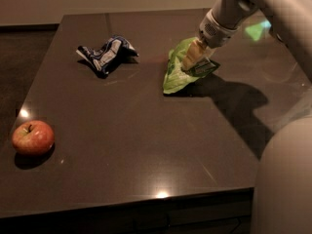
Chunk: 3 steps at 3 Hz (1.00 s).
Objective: Move green rice chip bag near blue chip bag
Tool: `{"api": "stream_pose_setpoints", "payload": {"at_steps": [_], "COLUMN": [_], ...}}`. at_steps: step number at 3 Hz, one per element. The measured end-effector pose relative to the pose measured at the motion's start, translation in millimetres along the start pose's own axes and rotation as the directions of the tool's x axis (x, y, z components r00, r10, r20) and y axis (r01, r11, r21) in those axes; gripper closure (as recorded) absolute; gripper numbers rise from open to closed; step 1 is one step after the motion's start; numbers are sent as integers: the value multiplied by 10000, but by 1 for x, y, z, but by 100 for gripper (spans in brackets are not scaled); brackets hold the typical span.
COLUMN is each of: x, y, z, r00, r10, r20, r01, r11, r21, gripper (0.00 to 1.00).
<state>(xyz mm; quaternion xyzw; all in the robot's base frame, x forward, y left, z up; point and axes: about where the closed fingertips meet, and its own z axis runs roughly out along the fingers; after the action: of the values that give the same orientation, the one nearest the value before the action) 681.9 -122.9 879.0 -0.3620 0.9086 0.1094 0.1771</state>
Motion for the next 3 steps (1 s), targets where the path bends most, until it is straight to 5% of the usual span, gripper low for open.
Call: {"api": "stream_pose_setpoints", "payload": {"at_steps": [1, 2, 3], "x": [-13, -30, -48], "y": [11, 25, 40], "z": [-5, -6, -9], "r00": [9982, 9919, 9809], "r10": [-463, -975, -1461], "r20": [378, 819, 1285], "r01": [473, 1033, 1603], "r11": [9985, 9922, 9812], "r21": [-273, -693, -1079], "gripper": [88, 100, 100]}}
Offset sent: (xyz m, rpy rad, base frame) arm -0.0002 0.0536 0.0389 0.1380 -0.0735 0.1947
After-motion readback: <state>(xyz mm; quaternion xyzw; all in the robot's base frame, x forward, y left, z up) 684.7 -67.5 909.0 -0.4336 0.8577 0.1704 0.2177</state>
